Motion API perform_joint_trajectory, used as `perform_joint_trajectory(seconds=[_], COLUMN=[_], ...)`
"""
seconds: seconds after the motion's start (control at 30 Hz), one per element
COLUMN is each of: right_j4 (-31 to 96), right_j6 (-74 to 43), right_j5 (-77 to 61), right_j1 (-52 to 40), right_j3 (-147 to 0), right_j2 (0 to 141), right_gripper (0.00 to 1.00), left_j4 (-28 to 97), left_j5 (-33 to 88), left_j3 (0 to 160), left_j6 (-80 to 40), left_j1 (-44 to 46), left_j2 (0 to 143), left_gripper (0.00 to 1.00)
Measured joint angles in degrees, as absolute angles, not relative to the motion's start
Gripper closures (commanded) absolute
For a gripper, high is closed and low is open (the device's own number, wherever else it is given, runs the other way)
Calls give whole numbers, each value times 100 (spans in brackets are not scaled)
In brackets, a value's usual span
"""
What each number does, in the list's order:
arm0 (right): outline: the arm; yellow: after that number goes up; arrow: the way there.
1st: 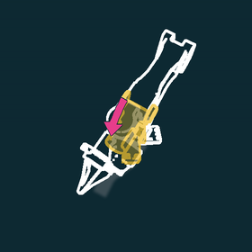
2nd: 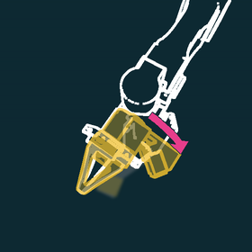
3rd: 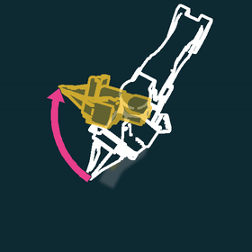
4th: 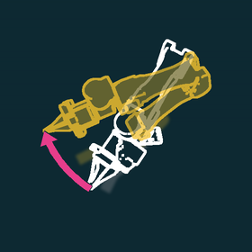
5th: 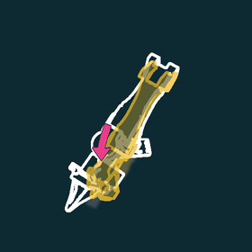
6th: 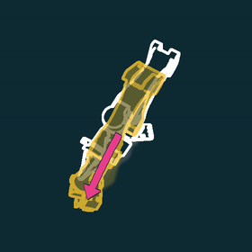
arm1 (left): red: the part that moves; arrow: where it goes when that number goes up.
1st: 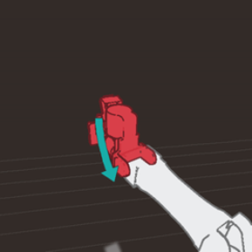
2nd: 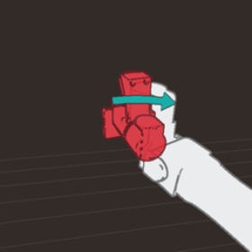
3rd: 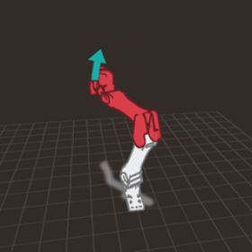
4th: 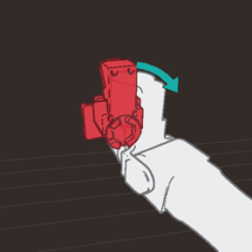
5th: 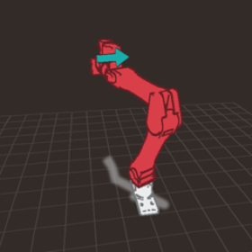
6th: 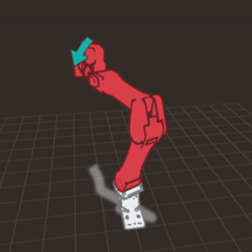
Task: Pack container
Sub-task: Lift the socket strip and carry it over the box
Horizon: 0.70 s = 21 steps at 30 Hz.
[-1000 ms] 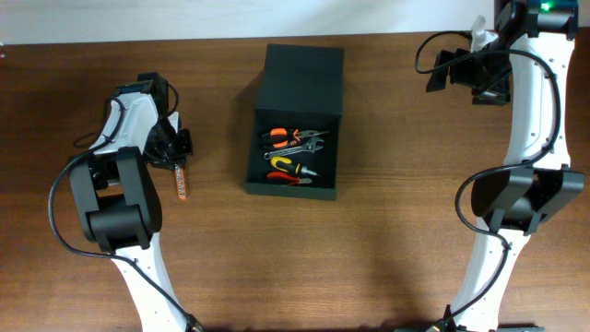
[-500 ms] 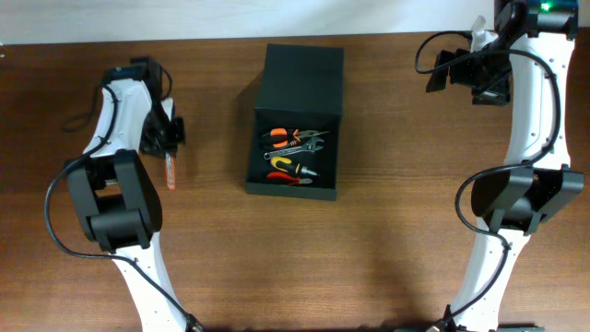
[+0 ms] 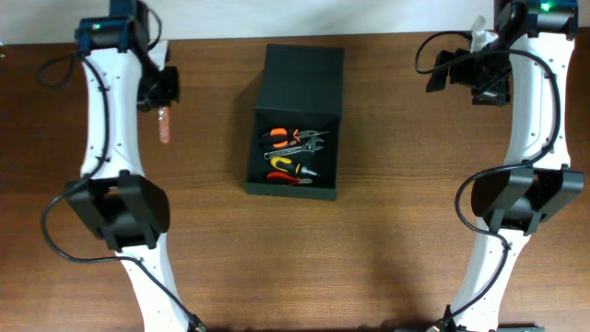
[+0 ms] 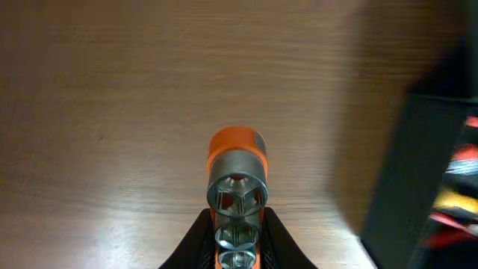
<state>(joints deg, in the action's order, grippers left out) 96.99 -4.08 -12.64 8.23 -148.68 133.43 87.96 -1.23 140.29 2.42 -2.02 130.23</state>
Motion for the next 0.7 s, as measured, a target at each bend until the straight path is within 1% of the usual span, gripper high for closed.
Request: perform_joint_trajectory(seconds=[0.17, 0.4, 0.7], right_j4=[9699, 9699, 9699], right_j6=[-410, -408, -408], right_j5=[-1264, -1264, -1264], right_j1=[823, 823, 823], right_j3=[-14870, -14868, -14870], right_j2=[13343, 13343, 13343], right_gripper=[1, 1, 1], left_j4=[8897, 8742, 8560], left_j5=[25, 134, 154], left_j3=[14263, 14263, 14263], left_j6=[132, -333, -1127], left_j1=[526, 1614, 2480], left_j2=[13023, 13023, 13043], left_gripper=[98, 98, 98])
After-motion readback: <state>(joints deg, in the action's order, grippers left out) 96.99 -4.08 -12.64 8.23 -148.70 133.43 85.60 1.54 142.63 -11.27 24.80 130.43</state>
